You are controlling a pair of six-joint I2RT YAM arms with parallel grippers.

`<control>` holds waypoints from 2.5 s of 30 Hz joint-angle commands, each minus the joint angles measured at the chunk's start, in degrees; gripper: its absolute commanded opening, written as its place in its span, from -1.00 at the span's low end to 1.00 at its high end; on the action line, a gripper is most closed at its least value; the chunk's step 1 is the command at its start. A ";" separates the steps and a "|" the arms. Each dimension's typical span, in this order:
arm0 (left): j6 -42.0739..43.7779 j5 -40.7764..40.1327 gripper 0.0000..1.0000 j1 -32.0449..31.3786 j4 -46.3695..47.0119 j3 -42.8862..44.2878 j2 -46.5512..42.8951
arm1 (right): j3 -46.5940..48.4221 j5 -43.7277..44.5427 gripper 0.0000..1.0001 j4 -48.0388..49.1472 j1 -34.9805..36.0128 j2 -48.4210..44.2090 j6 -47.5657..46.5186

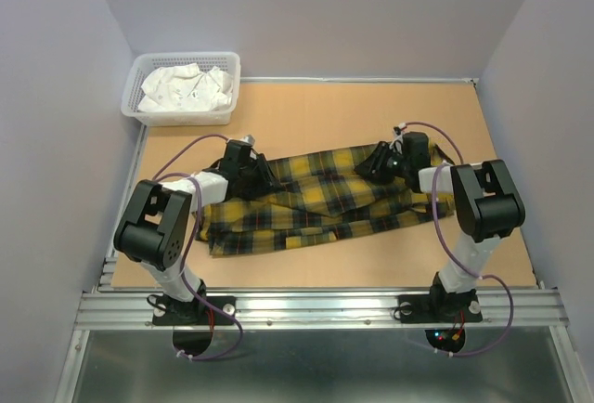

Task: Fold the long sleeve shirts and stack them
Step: Fold the shirt

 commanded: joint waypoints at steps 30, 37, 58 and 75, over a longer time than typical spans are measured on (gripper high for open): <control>1.53 -4.24 0.04 6.36 -6.74 -0.17 2.03 | -13.20 -13.90 -0.26 8.31 9.49 0.29 0.86; 2.85 -4.15 0.21 6.36 -9.46 1.76 -3.32 | -8.03 -9.87 -0.25 -3.55 9.05 -15.44 -2.48; 0.30 -0.64 0.34 -4.01 -1.28 2.91 2.62 | -3.18 -12.41 -0.28 5.06 4.93 0.89 -3.18; 1.00 -1.07 0.44 1.00 -4.36 1.76 -2.54 | -8.21 -3.18 -0.28 4.36 -13.45 -16.31 -1.08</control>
